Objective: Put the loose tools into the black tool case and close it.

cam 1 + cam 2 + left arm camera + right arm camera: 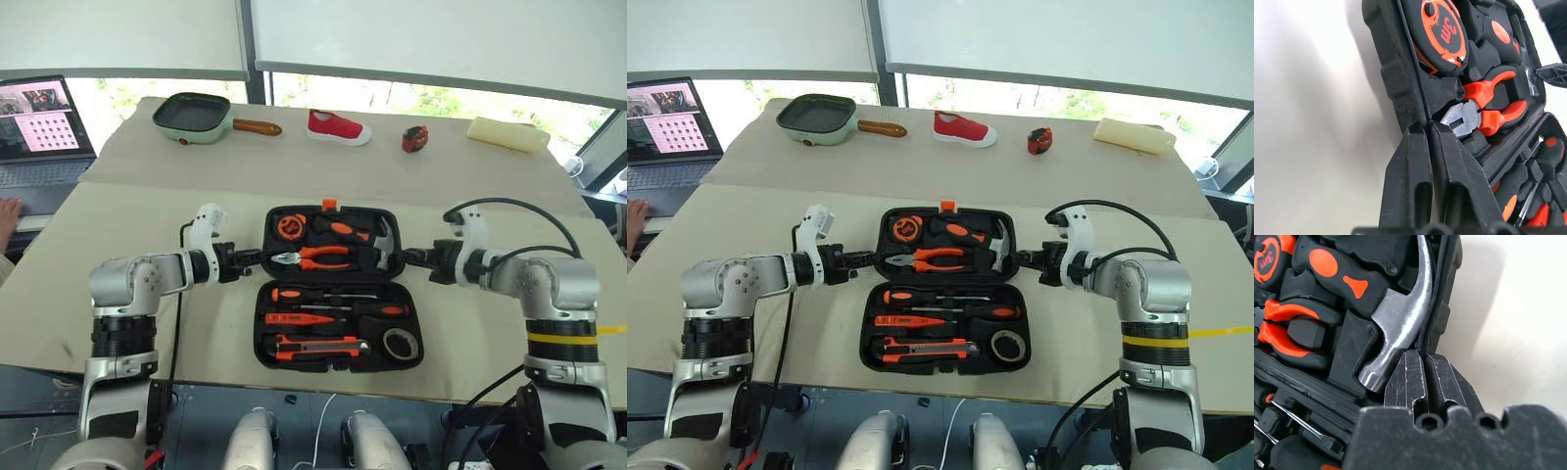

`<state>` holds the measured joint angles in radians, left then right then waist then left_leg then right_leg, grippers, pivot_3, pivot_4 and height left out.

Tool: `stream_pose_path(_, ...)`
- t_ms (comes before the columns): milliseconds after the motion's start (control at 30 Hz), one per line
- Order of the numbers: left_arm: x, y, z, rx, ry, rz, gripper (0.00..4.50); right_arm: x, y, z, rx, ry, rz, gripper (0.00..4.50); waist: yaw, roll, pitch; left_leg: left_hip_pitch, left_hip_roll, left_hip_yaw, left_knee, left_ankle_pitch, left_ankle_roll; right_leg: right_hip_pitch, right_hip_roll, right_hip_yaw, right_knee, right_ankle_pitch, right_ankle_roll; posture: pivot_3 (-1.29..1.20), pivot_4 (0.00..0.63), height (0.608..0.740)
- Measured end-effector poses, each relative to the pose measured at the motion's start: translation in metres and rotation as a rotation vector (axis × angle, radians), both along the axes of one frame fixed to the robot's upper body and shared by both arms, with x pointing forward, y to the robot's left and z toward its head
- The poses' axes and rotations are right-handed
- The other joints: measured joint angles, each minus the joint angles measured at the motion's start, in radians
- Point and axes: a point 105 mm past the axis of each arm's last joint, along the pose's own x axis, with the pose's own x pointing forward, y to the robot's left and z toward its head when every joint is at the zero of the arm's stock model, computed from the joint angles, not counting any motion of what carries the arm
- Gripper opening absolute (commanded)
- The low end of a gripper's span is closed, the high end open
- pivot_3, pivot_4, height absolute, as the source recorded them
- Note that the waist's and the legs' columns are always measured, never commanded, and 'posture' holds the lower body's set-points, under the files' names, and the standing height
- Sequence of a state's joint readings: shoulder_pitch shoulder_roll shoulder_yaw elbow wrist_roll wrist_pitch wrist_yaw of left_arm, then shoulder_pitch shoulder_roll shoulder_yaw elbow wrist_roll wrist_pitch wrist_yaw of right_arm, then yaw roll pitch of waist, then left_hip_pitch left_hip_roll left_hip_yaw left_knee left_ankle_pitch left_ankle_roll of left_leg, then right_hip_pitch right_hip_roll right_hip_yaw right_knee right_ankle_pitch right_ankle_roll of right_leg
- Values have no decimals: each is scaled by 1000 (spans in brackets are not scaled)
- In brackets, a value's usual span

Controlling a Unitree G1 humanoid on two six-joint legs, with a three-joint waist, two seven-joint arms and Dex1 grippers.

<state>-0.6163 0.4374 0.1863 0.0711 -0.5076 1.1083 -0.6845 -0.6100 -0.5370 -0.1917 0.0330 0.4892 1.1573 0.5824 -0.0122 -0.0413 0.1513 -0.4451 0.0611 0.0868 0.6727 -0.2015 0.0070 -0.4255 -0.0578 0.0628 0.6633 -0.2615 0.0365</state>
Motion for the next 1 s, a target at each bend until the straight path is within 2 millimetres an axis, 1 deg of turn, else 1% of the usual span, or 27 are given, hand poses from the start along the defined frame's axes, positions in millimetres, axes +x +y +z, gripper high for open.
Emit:
stream_pose_path(100, 1, -3, 11, 25, -132, -36, 8, 3, -1, 12, -17, -101, -4, 0, -1, 0, 0, 0, 0, 0, -2, 0, 0, 0, 0, 0, -2, 0, 0, 0, 150, 740)
stream_pose_path(167, -1, -4, 12, 43, -193, -60, 8, 3, -2, 15, -43, -158, -4, 0, -1, 0, 0, 0, 0, 0, -4, 0, 0, 0, 0, 0, -3, 0, 0, 0, 150, 740)
stream_pose_path(233, -3, -4, 8, 64, -231, -67, 8, -1, -2, 12, -70, -192, -1, 0, 0, 0, 0, 0, 0, 0, -5, 0, 0, -1, 0, 0, -4, 0, 0, 0, 150, 740)
stream_pose_path(333, -6, -4, 0, 111, -281, -71, 8, -8, -3, 2, -111, -215, 8, 0, 0, 0, 0, -1, 0, 1, -6, 0, 0, -1, -1, 0, -6, 0, 0, 0, 150, 740)
stream_pose_path(400, -7, -2, -4, 134, -313, -67, 8, -16, -3, -3, -147, -248, 25, 0, 2, 0, 0, -1, -1, 0, -7, 0, 0, 0, -1, 0, -7, 0, 0, 0, 150, 740)
stream_pose_path(500, -13, -3, -5, 167, -386, -67, 8, -29, 0, -8, -180, -318, 50, 0, 1, 0, 0, 0, 0, 0, -7, 0, 0, 0, -1, 0, -7, 0, 0, 0, 150, 740)
stream_pose_path(800, -29, -3, -8, 247, -532, -27, 8, -51, -1, -11, -260, -492, 85, 0, 0, 0, 0, 2, 0, 0, -7, 0, 0, 2, 0, 0, -7, 0, 0, 0, 150, 740)
stream_pose_path(1000, -32, -2, -9, 291, -600, 13, 8, -60, -1, -13, -329, -587, 108, 0, 0, 0, 0, 3, 0, 1, -7, 0, 0, 3, 0, 0, -6, 0, 0, 0, 150, 740)
